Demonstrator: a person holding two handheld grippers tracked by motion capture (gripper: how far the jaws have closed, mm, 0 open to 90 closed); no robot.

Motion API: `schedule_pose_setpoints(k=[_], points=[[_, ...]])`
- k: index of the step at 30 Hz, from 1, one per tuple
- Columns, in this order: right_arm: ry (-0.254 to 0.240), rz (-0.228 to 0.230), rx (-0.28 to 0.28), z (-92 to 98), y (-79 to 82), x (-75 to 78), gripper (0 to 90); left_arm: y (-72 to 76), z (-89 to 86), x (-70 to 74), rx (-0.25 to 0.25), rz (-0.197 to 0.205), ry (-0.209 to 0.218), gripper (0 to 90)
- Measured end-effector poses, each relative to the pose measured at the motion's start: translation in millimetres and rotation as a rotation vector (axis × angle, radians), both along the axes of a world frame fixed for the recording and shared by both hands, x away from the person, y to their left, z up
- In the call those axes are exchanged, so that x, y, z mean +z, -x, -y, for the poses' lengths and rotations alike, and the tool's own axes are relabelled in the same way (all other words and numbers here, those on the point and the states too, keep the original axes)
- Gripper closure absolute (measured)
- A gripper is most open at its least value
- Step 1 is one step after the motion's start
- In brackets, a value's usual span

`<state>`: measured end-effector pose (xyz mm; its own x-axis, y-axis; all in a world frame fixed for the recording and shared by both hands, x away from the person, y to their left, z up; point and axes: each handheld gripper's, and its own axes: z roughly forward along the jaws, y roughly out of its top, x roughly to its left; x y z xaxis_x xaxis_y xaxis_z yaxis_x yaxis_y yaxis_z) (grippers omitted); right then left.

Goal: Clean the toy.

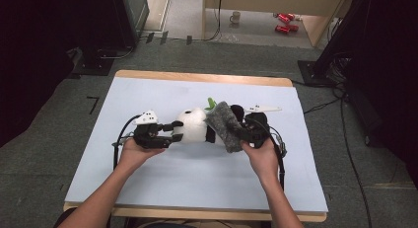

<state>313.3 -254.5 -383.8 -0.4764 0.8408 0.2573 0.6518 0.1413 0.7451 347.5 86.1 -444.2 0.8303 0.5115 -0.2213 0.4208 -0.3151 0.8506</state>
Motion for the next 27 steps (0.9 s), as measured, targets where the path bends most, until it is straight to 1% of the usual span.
schedule_pose_setpoints(k=[1, 2, 4, 5, 8, 10, 11, 12, 13, 17, 18, 19, 23, 24, 26, 27], points=[[-0.001, -0.001, -0.003, -0.2, -1.5, 0.4, 76.9, 0.0, 0.0, 0.0, 0.0, 0.0, 0.0, 39.5], [-0.001, -0.001, -0.003, -0.2, -1.5, 0.4, 76.9, -0.7, -0.4, -1.4, 0.0, -0.008, -0.001, 39.5], [-0.002, 0.007, -0.005, -0.7, -6.5, 1.6, 76.8, -2.0, -0.2, -5.9, 0.013, -0.032, -0.016, 38.0], [-0.004, 0.011, -0.006, -0.9, -8.4, 1.8, 76.9, -2.3, 0.1, -7.5, 0.02, -0.037, -0.013, 38.1], [-0.01, 0.013, -0.004, -1.3, -11.9, 2.0, 76.8, -3.7, -0.2, -9.7, 0.024, -0.033, -0.015, 38.0], [-0.015, 0.018, -0.009, -1.9, -16.8, 3.0, 76.6, -5.9, 0.4, -12.6, 0.029, -0.023, 0.001, 37.0], [-0.017, 0.021, -0.012, -2.0, -18.4, 3.2, 76.6, -5.9, 0.4, -12.6, 0.029, -0.023, 0.001, 36.5], [-0.017, 0.021, -0.012, -2.0, -18.4, 3.2, 76.6, -6.5, 1.1, -13.7, 0.028, -0.014, 0.003, 36.5], [-0.021, 0.023, -0.015, -1.8, -20.7, 3.6, 76.5, -7.8, 3.3, -16.1, 0.026, 0.007, 0.008, 35.5], [-0.03, 0.022, -0.02, -1.0, -22.5, 3.3, 76.4, -10.7, 6.7, -18.7, 0.027, 0.013, 0.018, 33.8], [-0.03, 0.022, -0.02, -1.0, -22.5, 3.3, 76.4, -11.4, 7.9, -19.3, 0.029, 0.015, 0.015, 33.8], [-0.03, 0.021, -0.018, -1.3, -22.8, 3.2, 76.3, -12.8, 10.0, -20.4, 0.035, 0.027, 0.006, 32.6], [-0.031, 0.022, -0.018, -1.7, -23.4, 2.9, 76.3, -16.1, 14.9, -21.8, 0.04, 0.036, 0.004, 26.5], [-0.031, 0.023, -0.019, -1.6, -23.6, 2.7, 76.2, -16.7, 16.5, -22.3, 0.042, 0.046, 0.0, 24.6], [-0.033, 0.022, -0.019, -0.8, -24.1, 2.2, 76.1, -18.4, 19.0, -24.7, 0.041, 0.058, 0.007, 20.8], [-0.037, 0.021, -0.019, -0.4, -24.4, 1.9, 76.1, -19.0, 20.4, -26.2, 0.049, 0.074, 0.0, 20.3]])
